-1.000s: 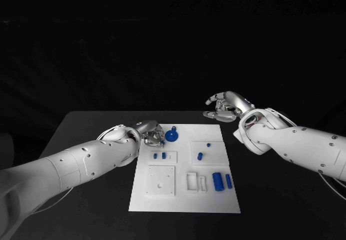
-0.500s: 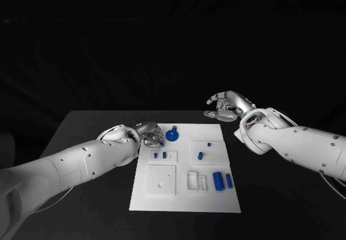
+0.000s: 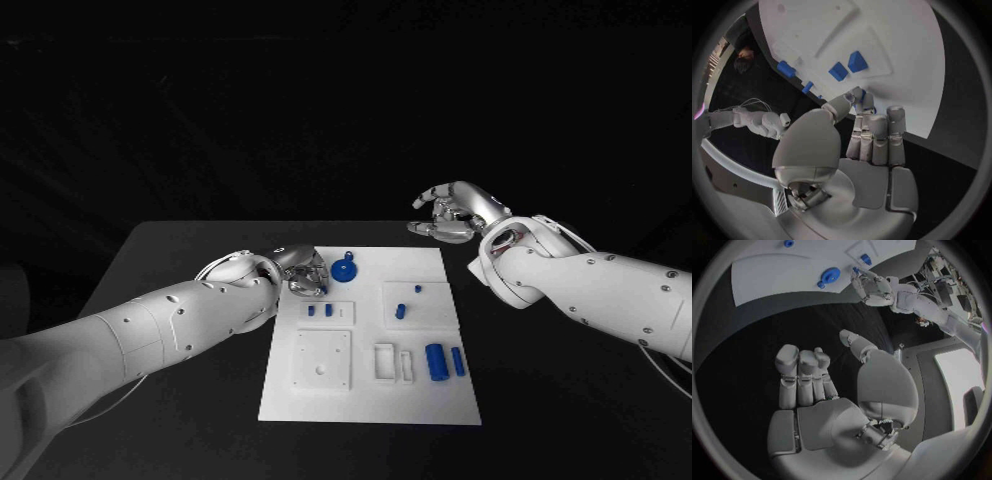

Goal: Assemble the parts on the task board

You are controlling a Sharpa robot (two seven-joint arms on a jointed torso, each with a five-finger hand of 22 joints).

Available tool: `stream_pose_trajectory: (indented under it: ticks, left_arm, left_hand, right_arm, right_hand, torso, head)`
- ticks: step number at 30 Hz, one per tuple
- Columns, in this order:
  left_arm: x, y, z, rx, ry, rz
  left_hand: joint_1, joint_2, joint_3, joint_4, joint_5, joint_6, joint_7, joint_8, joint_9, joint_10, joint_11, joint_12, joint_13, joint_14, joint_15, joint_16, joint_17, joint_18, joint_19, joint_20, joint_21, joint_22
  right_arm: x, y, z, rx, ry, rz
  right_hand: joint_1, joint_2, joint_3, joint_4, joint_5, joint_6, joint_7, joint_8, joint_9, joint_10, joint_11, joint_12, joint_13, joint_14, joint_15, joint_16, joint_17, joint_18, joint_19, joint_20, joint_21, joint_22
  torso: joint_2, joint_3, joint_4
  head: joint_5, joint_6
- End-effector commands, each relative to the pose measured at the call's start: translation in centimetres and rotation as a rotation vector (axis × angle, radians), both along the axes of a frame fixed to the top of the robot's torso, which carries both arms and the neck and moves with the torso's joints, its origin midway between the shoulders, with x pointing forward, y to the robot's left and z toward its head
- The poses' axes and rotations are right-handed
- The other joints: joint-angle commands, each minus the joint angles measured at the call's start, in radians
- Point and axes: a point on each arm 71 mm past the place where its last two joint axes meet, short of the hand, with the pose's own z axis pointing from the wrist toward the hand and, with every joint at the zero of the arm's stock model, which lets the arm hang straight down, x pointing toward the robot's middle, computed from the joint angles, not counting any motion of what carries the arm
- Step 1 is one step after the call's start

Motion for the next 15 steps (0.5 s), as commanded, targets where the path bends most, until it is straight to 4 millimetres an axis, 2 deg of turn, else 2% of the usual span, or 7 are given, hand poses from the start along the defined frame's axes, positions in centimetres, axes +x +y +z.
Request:
stream_pose_trajectory:
  ticks: [1, 15]
  left_arm:
    - [-0.25, -0.43, -0.43, 0.012, 0.021, -0.019]
    - [-0.36, -0.72, -0.81, 0.088, -0.028, -0.044]
  left_hand:
    - [0.001, 0.010, 0.004, -0.001, 0.005, 0.005, 0.000, 0.003, 0.001, 0.005, 0.001, -0.002, -0.001, 0.003, -0.003, -0.005, -0.001, 0.039, 0.001, -0.035, 0.006, 0.009]
    - [0.004, 0.008, 0.005, -0.005, 0.009, 0.007, -0.001, 0.004, 0.001, 0.008, 0.000, -0.003, -0.001, 0.004, -0.004, -0.006, -0.002, 0.039, 0.003, -0.037, 0.007, 0.009]
  right_arm:
    - [-0.03, 0.15, 0.00, -0.008, -0.001, 0.014]
    - [-0.04, 0.07, -0.01, -0.008, 0.000, 0.013]
  right_hand:
    - [-0.004, 0.005, -0.004, 0.004, 0.003, 0.007, 0.002, 0.002, -0.001, -0.014, 0.006, -0.005, -0.002, 0.008, -0.002, -0.005, -0.002, 0.141, 0.001, -0.005, -0.004, 0.003]
    - [-0.004, 0.006, -0.004, 0.003, 0.003, 0.007, 0.002, 0.002, -0.001, -0.014, 0.006, -0.004, -0.002, 0.008, -0.002, -0.005, -0.001, 0.141, 0.001, -0.005, -0.005, 0.003]
  torso:
    - [0.000, 0.0001, -0.0003]
    - [0.000, 0.0006, -0.0006]
  head:
    - [-0.001, -0.001]
    - [-0.004, -0.002]
